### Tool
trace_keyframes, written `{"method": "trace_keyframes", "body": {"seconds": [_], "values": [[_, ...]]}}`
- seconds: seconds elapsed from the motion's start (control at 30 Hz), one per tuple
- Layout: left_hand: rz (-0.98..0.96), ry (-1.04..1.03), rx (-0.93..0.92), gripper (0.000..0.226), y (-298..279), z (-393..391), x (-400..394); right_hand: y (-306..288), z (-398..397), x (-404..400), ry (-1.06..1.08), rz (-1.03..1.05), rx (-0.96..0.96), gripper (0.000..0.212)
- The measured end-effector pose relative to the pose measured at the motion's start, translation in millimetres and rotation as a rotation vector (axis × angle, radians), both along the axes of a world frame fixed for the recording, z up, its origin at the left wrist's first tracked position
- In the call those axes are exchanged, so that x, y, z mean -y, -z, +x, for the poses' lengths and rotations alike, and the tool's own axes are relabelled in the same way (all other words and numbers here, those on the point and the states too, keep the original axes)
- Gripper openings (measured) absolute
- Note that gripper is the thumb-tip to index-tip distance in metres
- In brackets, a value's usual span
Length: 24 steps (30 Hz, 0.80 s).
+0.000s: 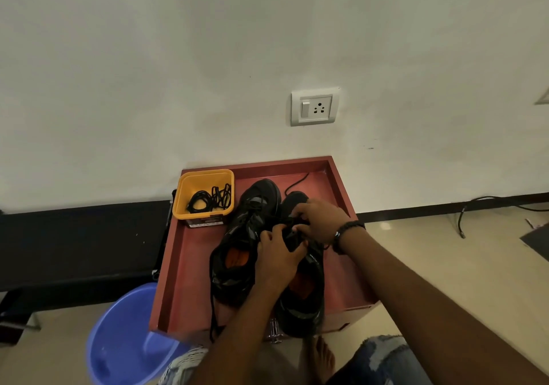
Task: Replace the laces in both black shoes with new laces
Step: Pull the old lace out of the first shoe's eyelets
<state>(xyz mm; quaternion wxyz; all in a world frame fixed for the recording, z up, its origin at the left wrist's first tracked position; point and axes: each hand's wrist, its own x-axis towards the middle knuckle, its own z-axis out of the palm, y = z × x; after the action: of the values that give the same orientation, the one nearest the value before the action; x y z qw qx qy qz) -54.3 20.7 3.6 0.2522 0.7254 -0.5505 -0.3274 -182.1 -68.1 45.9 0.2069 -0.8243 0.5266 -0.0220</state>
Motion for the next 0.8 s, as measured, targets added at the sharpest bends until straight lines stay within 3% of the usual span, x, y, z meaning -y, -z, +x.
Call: {"method": "trace_keyframes", "body": {"seconds": [0.13,0.2,0.27,0.33,0.37,0.4,0.53,0.63,0.8], "values": [[0.015,0.006,0.012,0.065,-1,-1,1,-9,8,2,-0.182,-0.182,-0.302,0.02],[0.014,0.005,0.033,0.065,0,-1,1,-10,10,2,-0.219,-0.205,-0.281,0.015],[0.007,-0.001,0.046,0.063,-1,-2,1,-16,10,3,-0.024,-0.143,0.095,0.012],[0.005,-0.003,0.055,0.062,-2,-2,1,-27,7,8,0.374,0.009,0.738,0.009],[0.007,-0.006,0.055,0.061,-3,-2,1,-28,2,13,0.512,0.047,0.933,0.009],[0.013,-0.009,0.05,0.061,-3,-3,1,-26,-4,17,0.577,0.065,0.946,0.01],[0.014,-0.017,0.047,0.06,-3,-3,0,-5,-22,10,0.361,0.004,0.216,0.039],[0.006,-0.022,0.05,0.061,-2,-4,1,-1,-16,1,0.056,-0.27,0.068,0.06],[0.014,-0.019,0.047,0.058,-1,-2,0,0,5,-1,-0.353,-0.311,-0.296,0.033]]}}
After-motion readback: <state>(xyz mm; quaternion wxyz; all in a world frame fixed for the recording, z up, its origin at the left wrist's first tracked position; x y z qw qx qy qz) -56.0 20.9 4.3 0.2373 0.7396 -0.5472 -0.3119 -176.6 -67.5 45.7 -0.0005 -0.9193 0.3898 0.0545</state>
